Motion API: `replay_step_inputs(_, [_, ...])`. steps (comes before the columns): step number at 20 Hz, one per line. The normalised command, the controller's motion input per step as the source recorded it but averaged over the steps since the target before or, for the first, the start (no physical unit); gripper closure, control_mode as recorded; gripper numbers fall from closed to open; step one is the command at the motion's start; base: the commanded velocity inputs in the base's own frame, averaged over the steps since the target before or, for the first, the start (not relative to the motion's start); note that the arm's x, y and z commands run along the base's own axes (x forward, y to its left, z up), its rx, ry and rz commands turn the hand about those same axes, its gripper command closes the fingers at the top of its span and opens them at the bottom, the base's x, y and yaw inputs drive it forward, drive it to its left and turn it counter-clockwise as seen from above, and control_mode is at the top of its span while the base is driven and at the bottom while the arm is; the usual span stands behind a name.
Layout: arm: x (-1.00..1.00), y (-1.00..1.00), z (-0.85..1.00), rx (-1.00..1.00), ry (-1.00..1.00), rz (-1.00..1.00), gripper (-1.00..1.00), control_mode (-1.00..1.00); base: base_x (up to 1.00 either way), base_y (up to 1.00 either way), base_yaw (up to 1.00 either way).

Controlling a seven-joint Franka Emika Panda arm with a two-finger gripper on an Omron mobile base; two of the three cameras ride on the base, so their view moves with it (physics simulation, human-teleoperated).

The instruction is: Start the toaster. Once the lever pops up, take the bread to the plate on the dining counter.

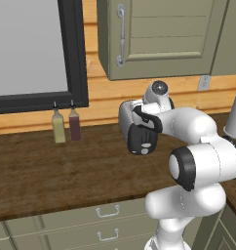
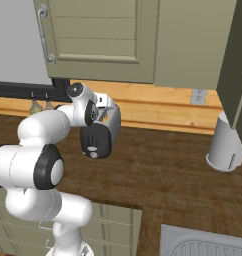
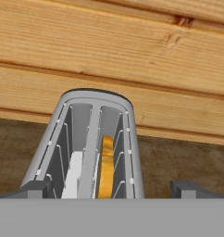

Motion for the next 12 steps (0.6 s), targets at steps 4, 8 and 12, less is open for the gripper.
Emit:
replay_step_inputs(4, [0.0,0.0,0.0,0.0,0.0,0.0,-1.0,-1.0,0.0,0.0,0.0])
replay_step_inputs(8, [0.0,0.0,0.0,0.0,0.0,0.0,-1.0,-1.0,0.0,0.0,0.0])
replay_step_inputs(12, [0.0,0.0,0.0,0.0,0.0,0.0,-1.0,-1.0,0.0,0.0,0.0])
